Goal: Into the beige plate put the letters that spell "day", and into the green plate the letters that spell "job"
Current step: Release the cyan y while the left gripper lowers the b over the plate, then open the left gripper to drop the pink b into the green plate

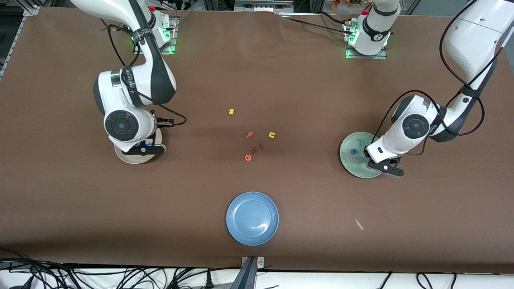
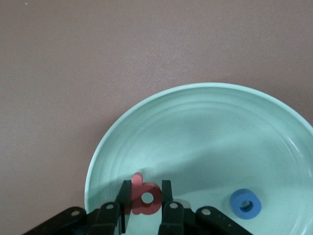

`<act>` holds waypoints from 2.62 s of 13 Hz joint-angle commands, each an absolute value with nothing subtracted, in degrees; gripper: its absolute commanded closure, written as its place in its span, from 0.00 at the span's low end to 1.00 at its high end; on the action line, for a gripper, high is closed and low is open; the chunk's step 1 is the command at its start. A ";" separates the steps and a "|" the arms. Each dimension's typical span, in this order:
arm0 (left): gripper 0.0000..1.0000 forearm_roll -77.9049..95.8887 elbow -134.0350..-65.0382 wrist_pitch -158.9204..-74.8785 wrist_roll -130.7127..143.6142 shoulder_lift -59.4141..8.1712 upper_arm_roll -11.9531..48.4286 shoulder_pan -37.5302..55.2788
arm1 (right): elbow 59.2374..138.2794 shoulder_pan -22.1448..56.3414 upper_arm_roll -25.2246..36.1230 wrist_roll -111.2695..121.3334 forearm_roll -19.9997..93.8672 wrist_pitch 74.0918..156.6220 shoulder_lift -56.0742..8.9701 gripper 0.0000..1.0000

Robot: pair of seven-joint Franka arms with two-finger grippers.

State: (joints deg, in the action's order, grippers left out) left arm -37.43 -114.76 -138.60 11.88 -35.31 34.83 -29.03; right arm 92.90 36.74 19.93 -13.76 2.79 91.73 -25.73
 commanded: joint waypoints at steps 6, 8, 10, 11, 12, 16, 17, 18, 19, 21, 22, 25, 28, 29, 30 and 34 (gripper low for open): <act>0.26 -39.29 -113.82 -139.40 12.13 -37.00 35.42 -29.80 | 91.85 11.84 -7.15 -13.28 3.34 91.40 -21.01 0.00; 0.09 -39.03 -113.82 -139.22 13.79 -36.57 35.59 -29.79 | 91.85 3.19 -15.36 -13.36 3.78 94.04 -20.74 0.00; 0.00 -38.85 -113.91 -138.78 14.33 -35.95 35.77 -29.79 | 91.49 3.78 -15.29 -12.48 2.99 96.24 -21.09 0.00; 0.00 -38.85 -113.99 -138.78 14.15 -35.86 35.77 -29.88 | 91.23 3.52 -14.60 -12.39 3.60 95.46 -20.48 0.00; 0.00 -38.85 -113.99 -138.69 13.80 -35.51 35.86 -30.14 | 90.19 3.60 -12.68 -12.48 3.43 93.97 -18.48 0.00; 0.00 -38.85 -113.91 -136.24 13.89 -33.14 37.96 -30.32 | 88.34 8.08 -2.83 -12.66 1.42 93.26 -13.37 0.00; 0.00 -38.59 -113.65 -134.75 13.89 -32.00 38.66 -30.24 | 87.29 7.65 -1.77 -12.57 1.06 91.86 -12.84 0.00; 0.00 -38.24 -113.56 -133.17 14.23 -31.04 39.63 -30.32 | 87.28 7.39 0.07 -12.31 0.71 89.15 -12.22 0.00; 0.00 -37.62 -113.55 -132.28 14.33 -29.89 40.25 -30.32 | 87.28 7.30 2.18 -12.39 1.05 87.99 -12.04 0.00; 0.00 -36.30 -113.47 -130.53 14.50 -27.26 42.18 -30.32 | 84.75 7.29 2.64 -12.30 0.62 87.19 -10.90 0.00; 0.00 -35.52 -113.29 -128.78 14.50 -25.85 43.67 -30.32 | 83.16 7.38 2.72 -12.48 0.44 86.14 -10.03 0.00; 0.00 -31.91 -108.48 -120.97 14.41 -24.00 46.74 -30.32 | 80.60 8.17 0.62 -12.74 -5.44 82.27 -9.85 0.00; 0.00 -31.73 -97.60 -104.91 13.71 -23.64 52.54 -30.32 | 80.33 7.65 0.44 -12.83 -4.66 80.69 -8.88 0.00; 0.00 -31.21 -93.99 -101.11 13.36 -23.64 54.12 -30.32 | 80.51 7.12 0.53 -12.83 -2.74 81.03 -8.35 0.00; 0.00 -29.72 -91.17 -98.73 13.36 -23.73 54.66 -30.15 | 80.59 6.51 0.53 -12.83 -0.72 80.86 -8.35 0.00; 0.00 -27.07 -84.04 -92.04 8.71 -23.47 54.75 -29.53 | 82.08 6.24 0.88 -13.80 -0.26 80.94 -7.74 0.00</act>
State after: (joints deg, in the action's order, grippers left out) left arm -28.73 -87.12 -95.50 12.02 -23.20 54.65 -29.81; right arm 81.09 6.73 0.93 -13.00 -1.41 81.56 -8.78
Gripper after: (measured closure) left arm 0.000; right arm 0.000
